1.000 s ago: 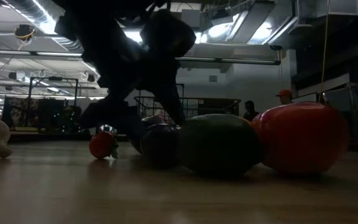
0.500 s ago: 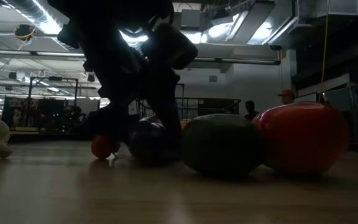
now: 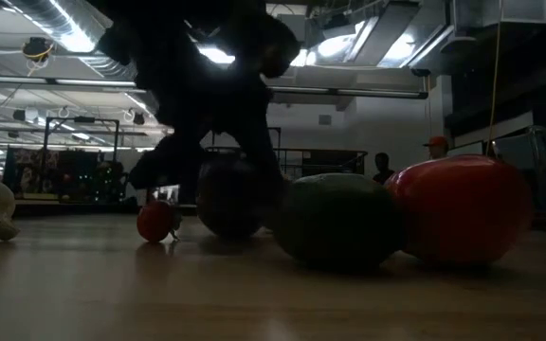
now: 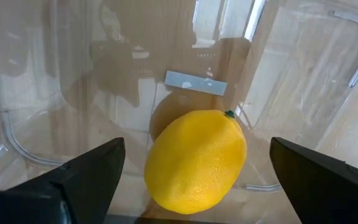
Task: Sort produce into baskets
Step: Put the purple eggplant into the wire basket
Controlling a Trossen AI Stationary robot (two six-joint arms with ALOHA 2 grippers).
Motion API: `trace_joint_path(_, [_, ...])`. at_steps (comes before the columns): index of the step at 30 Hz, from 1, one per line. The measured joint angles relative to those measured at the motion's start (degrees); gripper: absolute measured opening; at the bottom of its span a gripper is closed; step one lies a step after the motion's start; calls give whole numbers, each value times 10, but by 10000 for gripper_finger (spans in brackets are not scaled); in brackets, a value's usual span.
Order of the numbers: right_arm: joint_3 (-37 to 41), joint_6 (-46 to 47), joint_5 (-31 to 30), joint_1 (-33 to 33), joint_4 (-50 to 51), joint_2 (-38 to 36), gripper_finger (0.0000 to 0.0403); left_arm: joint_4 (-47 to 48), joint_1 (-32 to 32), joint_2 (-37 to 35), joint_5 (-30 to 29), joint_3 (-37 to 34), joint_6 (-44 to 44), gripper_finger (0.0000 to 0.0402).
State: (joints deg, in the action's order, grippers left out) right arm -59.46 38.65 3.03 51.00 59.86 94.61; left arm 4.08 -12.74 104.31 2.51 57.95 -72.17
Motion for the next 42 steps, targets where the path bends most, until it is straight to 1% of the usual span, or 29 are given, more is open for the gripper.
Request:
trace_joint_path(4, [0, 0, 0, 0, 0, 0, 397, 0, 17, -23, 33, 0, 12, 185])
trace_joint_path(8, [0, 0, 0, 0, 0, 0, 397, 0, 38, -57, 51, 0, 33, 181])
trace_joint_path(16, [0, 0, 0, 0, 0, 0, 397, -1, 88, -135, 52, 0, 81, 183])
trace_joint_path(20, [0, 0, 0, 0, 0, 0, 397, -5, 127, -166, 46, 0, 114, 184])
trace_joint_path(23, [0, 0, 0, 0, 0, 0, 397, -5, 165, -180, 36, 0, 156, 184])
trace_joint_path(28, [0, 0, 0, 0, 0, 0, 397, -17, 245, -193, 16, 0, 270, 184])
trace_joint_path(31, [0, 0, 0, 0, 0, 0, 397, -41, 296, -193, 8, 0, 362, 184])
trace_joint_path(36, [0, 0, 0, 0, 0, 0, 397, -42, 371, -193, -17, 0, 531, 184])
trace_joint_path(42, [0, 0, -5, 0, 0, 0, 397, -41, 433, -192, -19, 0, 724, 184])
